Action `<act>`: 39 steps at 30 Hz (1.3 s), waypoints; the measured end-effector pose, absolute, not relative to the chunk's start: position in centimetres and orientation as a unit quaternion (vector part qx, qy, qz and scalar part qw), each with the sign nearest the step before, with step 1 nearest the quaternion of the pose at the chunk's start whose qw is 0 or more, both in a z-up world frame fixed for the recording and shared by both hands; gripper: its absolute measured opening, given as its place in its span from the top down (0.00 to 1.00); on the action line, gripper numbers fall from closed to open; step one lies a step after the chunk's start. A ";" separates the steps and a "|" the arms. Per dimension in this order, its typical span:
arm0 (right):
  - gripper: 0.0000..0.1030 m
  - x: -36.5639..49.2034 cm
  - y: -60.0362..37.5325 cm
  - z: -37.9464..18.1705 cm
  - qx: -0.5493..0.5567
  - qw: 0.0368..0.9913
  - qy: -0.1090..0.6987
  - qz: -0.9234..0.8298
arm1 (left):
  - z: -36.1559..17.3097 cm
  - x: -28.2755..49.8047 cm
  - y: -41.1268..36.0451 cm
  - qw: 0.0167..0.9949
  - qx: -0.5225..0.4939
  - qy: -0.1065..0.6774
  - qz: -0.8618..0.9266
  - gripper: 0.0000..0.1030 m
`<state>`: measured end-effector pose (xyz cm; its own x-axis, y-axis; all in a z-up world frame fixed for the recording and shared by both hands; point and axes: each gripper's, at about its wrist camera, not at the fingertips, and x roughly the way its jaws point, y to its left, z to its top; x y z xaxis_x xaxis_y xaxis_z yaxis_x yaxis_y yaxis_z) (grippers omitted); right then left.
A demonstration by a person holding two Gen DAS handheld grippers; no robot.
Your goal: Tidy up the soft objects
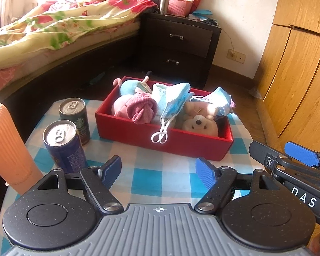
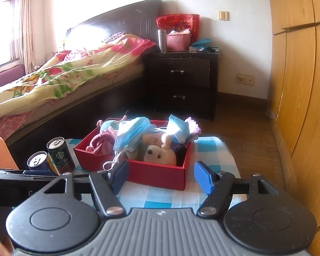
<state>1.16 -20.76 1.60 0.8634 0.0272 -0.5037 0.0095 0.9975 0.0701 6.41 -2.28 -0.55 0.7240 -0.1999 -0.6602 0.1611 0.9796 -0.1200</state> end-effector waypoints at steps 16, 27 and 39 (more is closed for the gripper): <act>0.55 1.3 -20.8 1.5 0.037 0.964 0.263 0.003 | -0.3 6.2 -2.5 0.931 -0.021 0.354 -0.091 0.27; 0.55 1.3 -20.7 1.5 0.036 0.964 0.262 0.003 | -0.3 6.1 -2.5 0.931 -0.021 0.353 -0.089 0.26; 0.55 1.3 -20.8 1.5 0.037 0.965 0.261 0.002 | -0.1 6.0 -2.7 0.935 -0.011 0.345 -0.078 0.25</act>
